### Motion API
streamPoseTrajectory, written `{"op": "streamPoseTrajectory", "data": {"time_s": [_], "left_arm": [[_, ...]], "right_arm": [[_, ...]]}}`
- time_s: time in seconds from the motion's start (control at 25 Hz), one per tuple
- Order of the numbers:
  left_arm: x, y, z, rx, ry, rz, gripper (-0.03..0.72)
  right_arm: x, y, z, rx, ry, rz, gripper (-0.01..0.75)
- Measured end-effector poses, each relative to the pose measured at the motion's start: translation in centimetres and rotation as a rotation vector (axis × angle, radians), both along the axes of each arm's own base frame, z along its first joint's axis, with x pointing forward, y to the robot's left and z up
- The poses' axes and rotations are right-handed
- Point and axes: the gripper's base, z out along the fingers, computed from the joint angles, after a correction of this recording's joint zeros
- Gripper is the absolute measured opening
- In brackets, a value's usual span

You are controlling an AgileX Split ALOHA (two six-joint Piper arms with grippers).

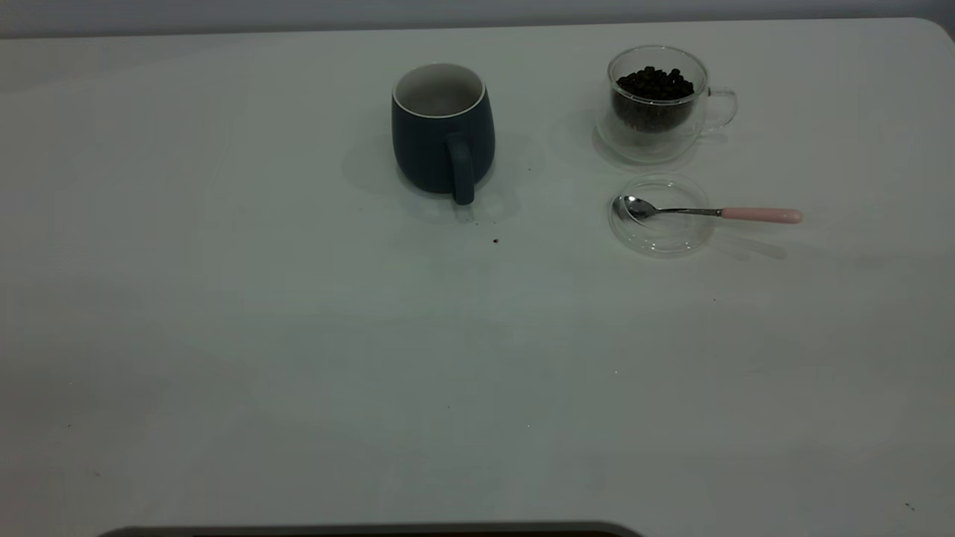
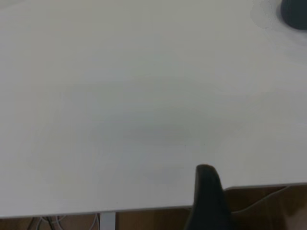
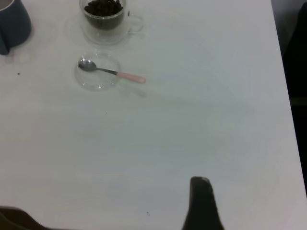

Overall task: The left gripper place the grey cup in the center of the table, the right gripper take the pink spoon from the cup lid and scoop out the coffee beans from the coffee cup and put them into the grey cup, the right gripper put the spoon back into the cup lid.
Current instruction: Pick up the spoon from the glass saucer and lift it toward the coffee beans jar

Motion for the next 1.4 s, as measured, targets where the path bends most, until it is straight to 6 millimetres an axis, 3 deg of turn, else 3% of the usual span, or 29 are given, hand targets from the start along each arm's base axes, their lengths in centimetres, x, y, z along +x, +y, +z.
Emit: {"op": "streamPoseTrajectory", "data": {"time_s": [0.16, 0.28, 0.48, 0.6, 0.8, 0.96, 1.2, 1.4], "left_arm": [[0.0, 0.0, 0.0, 0.0, 0.0, 0.0, 0.567], [0.0, 0.0, 0.0, 0.0, 0.0, 0.0, 0.567], [0.0, 0.0, 0.0, 0.0, 0.0, 0.0, 0.567], [0.0, 0.0, 0.0, 0.0, 0.0, 0.0, 0.567], [0.0, 0.0, 0.0, 0.0, 0.0, 0.0, 0.567], [0.0, 0.0, 0.0, 0.0, 0.0, 0.0, 0.567], [0.0, 0.0, 0.0, 0.0, 0.0, 0.0, 0.567], [0.0, 0.0, 0.0, -0.003, 0.0, 0.002, 0.567]], "right_arm": [[0.1, 0.1, 0.3, 0.016, -0.002, -0.004, 0.573], [1.3, 0.8, 1.9, 0.117, 0.029, 0.016, 0.581], [7.8, 2.3, 5.5, 0.288, 0.124, 0.072, 0.591], [12.7, 2.9, 5.6, 0.353, 0.208, 0.072, 0.596], [19.9, 4.0, 2.2, 0.502, 0.344, 0.049, 0.639], [24.0, 4.6, -1.7, 0.583, 0.437, 0.044, 0.687], [27.7, 3.3, -7.1, 0.676, 0.523, -0.022, 0.701], [29.1, 0.9, -11.8, 0.73, 0.616, -0.119, 0.701]]}}
